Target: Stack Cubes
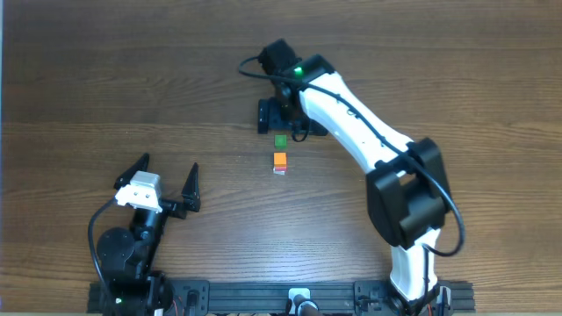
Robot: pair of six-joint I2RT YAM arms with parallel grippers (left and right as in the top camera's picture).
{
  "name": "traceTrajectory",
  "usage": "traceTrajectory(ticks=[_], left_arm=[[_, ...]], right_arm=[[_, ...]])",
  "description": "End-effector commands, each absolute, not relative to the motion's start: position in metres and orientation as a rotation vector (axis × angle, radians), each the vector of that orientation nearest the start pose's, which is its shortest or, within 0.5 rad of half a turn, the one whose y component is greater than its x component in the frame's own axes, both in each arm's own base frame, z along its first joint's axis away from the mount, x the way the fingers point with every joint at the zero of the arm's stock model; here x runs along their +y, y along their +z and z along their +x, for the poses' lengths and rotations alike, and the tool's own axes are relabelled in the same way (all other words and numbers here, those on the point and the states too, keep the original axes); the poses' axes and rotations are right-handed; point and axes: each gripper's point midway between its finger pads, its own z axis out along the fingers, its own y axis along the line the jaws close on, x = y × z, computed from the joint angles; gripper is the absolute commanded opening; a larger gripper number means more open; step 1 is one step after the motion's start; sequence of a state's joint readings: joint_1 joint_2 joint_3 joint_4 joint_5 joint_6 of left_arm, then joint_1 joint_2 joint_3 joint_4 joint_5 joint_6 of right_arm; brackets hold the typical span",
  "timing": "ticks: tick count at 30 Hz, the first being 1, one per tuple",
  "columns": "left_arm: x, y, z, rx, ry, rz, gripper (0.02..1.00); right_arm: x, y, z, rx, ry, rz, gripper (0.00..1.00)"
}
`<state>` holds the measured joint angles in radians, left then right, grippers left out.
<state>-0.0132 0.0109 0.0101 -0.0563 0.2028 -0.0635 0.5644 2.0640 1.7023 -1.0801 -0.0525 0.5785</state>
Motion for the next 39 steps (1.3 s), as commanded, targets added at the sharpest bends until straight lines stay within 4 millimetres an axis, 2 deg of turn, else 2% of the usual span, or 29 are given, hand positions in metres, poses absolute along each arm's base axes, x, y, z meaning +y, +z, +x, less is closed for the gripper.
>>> traceTrajectory(ticks=[1, 6, 12, 17, 26, 33, 37, 39], left_arm=[[-0.040, 0.161, 0.242, 1.627, -0.223, 0.131, 0.996], [-0.040, 0.161, 0.242, 1.627, -0.223, 0.131, 0.998], [-0.040, 0.161, 0.242, 1.627, -0.223, 0.131, 0.998], [-0.040, 0.161, 0.242, 1.627, -0.223, 0.131, 0.996], [-0.040, 0.161, 0.242, 1.627, -0.223, 0.131, 0.996], [-0.040, 0.161, 0.242, 1.627, -0.223, 0.131, 0.998], [-0.040, 0.161, 0.242, 1.627, -0.223, 0.131, 0.998], [-0.040, 0.161, 0.242, 1.627, -0.223, 0.131, 0.998]], right_arm=[[0.243, 0.049, 0.359, 3.076, 0.093, 0.034, 0.993], [0.249, 0.032, 0.361, 3.078, 0.074, 0.003, 0.993], [0.255, 0.023, 0.364, 3.064, 0.063, -0.046, 0.985], [0.253, 0.020, 0.363, 3.067, 0.036, -0.098, 0.904], [0.251, 0.003, 0.360, 3.098, 0.005, -0.112, 0.869], [0.252, 0.002, 0.361, 3.094, 0.010, -0.111, 0.612], [0.253, 0.002, 0.361, 3.095, 0.011, -0.114, 0.579], [0.255, 0.002, 0.360, 3.096, 0.015, -0.114, 0.507]])
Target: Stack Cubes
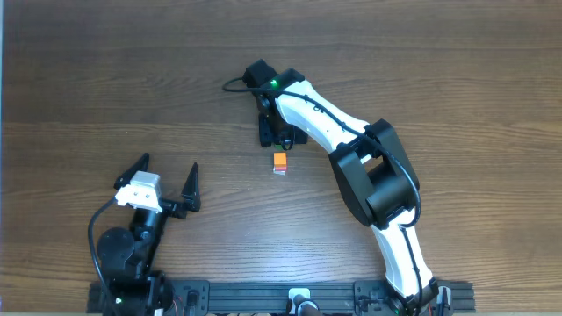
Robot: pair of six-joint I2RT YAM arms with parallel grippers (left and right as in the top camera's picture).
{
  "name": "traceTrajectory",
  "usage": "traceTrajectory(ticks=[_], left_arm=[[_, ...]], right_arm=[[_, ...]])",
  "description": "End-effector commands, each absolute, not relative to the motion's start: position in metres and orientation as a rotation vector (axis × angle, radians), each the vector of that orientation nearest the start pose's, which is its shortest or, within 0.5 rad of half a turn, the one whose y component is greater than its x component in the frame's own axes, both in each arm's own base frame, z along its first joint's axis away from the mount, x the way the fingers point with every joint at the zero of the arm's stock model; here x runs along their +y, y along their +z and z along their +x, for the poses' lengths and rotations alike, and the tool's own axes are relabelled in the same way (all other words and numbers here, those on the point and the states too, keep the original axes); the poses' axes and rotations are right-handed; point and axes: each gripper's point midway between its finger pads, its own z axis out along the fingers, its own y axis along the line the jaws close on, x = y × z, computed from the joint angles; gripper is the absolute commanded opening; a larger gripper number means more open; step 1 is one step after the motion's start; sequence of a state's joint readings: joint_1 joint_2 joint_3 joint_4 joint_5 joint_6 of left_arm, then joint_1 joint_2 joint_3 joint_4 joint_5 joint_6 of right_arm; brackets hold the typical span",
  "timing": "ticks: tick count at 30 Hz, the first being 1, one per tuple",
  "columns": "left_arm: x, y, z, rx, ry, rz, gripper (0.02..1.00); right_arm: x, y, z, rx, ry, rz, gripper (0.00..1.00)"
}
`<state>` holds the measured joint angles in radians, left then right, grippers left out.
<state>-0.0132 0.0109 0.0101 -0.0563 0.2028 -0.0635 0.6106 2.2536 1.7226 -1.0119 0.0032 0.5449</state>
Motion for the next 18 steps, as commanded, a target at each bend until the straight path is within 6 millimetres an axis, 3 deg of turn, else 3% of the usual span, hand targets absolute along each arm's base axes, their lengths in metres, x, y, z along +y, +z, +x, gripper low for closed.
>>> traceTrajectory(ticks=[1, 12, 18], left_arm=[[-0.0397, 0.1608, 0.2422, 1.627, -0.223, 0.131, 0.998], [-0.0397, 0.1608, 0.2422, 1.627, -0.223, 0.131, 0.998], [-0.0397, 0.1608, 0.2422, 1.627, -0.223, 0.131, 0.998]], right_arm=[[0.2549, 0.0016, 0.3593, 3.097, 0.014, -0.108, 0.478], [0.2594, 0.0046, 0.3604, 3.088, 0.024, -0.105, 0.224], [0.2617, 0.0104, 0.3636, 3.079, 0.033, -0.104, 0.194]])
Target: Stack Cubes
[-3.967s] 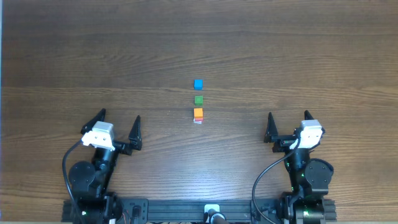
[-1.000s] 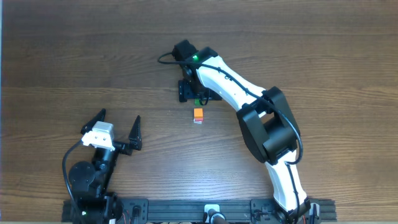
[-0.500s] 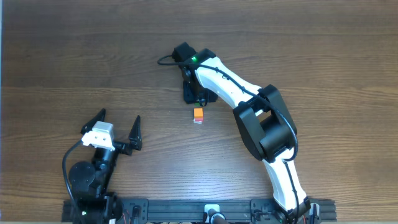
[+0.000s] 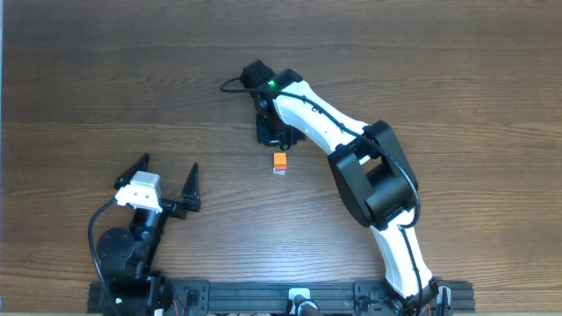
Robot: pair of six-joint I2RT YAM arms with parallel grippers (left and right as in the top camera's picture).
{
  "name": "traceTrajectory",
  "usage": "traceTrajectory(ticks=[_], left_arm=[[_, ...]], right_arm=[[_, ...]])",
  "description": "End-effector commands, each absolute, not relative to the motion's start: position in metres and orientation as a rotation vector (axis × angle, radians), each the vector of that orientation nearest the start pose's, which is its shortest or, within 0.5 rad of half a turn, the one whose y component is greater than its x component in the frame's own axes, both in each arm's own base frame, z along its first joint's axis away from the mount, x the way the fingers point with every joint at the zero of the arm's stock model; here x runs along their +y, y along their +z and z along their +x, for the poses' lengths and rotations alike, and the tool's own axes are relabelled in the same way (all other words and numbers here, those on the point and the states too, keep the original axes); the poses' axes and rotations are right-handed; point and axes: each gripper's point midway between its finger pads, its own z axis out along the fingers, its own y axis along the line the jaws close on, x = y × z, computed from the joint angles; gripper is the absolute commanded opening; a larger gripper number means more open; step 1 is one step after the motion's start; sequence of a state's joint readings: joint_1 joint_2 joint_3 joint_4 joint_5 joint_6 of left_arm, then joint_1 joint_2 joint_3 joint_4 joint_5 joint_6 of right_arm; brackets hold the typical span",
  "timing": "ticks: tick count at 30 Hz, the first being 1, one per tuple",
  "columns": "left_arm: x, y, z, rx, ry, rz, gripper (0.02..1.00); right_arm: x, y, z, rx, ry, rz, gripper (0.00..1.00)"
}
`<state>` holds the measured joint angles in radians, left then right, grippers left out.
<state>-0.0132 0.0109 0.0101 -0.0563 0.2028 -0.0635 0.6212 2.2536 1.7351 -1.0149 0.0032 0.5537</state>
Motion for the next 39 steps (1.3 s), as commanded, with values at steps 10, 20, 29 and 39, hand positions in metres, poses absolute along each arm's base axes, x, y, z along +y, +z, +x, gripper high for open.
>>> traceTrajectory(ticks=[10, 20, 29, 39], left_arm=[[-0.040, 0.161, 0.242, 1.627, -0.223, 0.131, 0.998], [-0.040, 0.161, 0.242, 1.627, -0.223, 0.131, 0.998], [-0.040, 0.161, 0.242, 1.627, -0.223, 0.131, 0.998], [-0.040, 0.161, 0.242, 1.627, -0.223, 0.131, 0.998]], right_arm=[[0.262, 0.059, 0.373, 3.049, 0.011, -0.097, 0.145], [0.250, 0.131, 0.338, 3.048, 0.013, -0.055, 0.128], [0.255, 0.144, 0.294, 3.081, -0.044, -0.053, 0.121], [0.261, 0.116, 0.294, 3.085, -0.017, -0.038, 0.108]])
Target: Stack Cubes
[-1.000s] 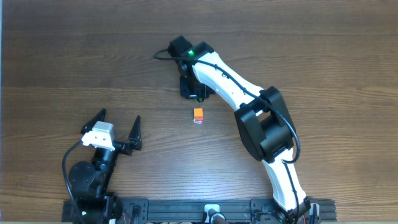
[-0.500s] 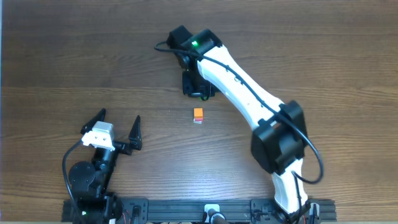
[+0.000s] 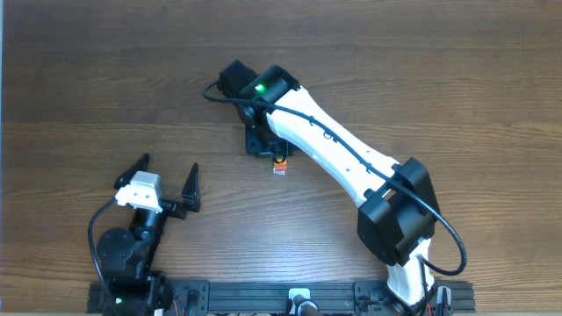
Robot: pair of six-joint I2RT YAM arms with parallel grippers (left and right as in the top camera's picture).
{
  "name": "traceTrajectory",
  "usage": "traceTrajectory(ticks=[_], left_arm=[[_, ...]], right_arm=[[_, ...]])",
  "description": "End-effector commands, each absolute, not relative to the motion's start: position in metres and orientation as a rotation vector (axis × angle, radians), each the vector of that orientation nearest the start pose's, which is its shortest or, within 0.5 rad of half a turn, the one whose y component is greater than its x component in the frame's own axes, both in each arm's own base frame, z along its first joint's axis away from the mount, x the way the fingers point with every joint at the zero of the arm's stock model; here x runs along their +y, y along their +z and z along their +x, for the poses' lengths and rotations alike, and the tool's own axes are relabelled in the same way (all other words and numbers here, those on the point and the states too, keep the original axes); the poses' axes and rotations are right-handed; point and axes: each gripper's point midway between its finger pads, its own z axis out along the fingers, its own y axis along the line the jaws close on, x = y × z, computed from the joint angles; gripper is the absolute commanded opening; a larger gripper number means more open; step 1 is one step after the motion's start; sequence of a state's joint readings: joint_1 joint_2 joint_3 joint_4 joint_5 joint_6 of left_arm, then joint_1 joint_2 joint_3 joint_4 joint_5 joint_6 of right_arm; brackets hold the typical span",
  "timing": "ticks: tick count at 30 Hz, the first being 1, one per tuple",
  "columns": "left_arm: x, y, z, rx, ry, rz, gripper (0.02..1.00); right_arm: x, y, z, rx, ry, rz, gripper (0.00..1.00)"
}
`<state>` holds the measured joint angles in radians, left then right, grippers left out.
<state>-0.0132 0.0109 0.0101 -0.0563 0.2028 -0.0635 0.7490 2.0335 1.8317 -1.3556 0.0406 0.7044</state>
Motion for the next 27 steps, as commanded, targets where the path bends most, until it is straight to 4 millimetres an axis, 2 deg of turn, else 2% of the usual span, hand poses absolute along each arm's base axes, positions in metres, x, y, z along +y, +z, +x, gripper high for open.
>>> traceTrajectory(ticks=[1, 18, 27], left_arm=[[-0.040, 0.161, 0.242, 1.627, -0.223, 0.131, 0.998], [-0.040, 0.161, 0.242, 1.627, -0.223, 0.131, 0.996], [-0.040, 0.161, 0.242, 1.627, -0.223, 0.131, 0.998]], right_arm=[[0.261, 0.114, 0.294, 3.085, -0.018, -0.038, 0.112], [0.249, 0.090, 0.294, 3.113, -0.041, 0.002, 0.104], [0.252, 0.090, 0.297, 3.101, -0.024, 0.004, 0.106]])
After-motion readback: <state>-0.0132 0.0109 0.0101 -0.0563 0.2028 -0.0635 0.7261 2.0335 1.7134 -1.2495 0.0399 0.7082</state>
